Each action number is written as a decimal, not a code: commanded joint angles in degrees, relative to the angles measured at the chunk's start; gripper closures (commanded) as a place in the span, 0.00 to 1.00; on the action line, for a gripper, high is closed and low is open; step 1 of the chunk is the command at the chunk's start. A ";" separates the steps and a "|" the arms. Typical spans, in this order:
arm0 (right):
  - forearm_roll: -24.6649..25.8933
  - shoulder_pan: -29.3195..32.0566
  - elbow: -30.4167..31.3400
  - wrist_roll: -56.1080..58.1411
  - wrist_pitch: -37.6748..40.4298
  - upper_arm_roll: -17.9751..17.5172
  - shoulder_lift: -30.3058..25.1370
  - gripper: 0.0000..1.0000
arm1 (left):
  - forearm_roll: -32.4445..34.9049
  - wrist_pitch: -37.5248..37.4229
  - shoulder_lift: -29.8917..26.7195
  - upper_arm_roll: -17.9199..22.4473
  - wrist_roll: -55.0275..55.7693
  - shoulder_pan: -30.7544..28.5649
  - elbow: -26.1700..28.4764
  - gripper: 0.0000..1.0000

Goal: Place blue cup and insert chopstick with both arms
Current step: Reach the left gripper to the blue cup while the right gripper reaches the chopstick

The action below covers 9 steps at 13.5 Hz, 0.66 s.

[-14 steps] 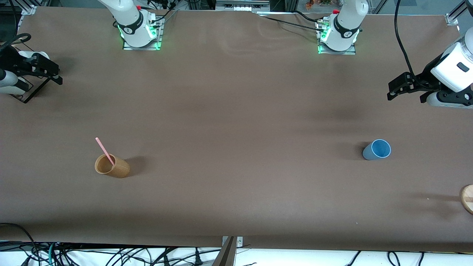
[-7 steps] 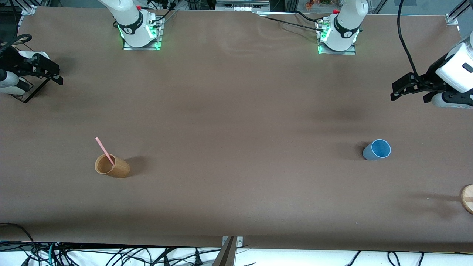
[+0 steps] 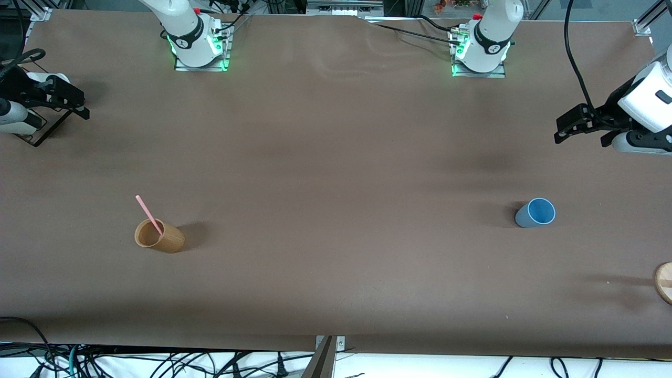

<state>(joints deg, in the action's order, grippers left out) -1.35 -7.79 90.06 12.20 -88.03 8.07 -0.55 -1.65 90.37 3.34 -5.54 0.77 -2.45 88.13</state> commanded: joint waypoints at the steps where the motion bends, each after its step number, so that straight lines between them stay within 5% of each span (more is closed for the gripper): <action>1: 0.73 -0.74 -0.33 -0.16 1.55 0.02 0.02 0.00 | 0.86 -0.28 2.20 -0.35 -1.13 0.16 -1.82 0.00; 9: 3.90 -1.97 -0.77 1.69 2.07 -0.51 0.55 0.00 | 6.13 0.59 8.78 -0.35 -1.21 0.43 -0.95 0.00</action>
<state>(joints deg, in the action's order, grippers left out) 1.48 -9.03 90.07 12.92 -87.09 7.78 0.12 2.06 90.42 9.26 -5.69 0.70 -2.27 88.25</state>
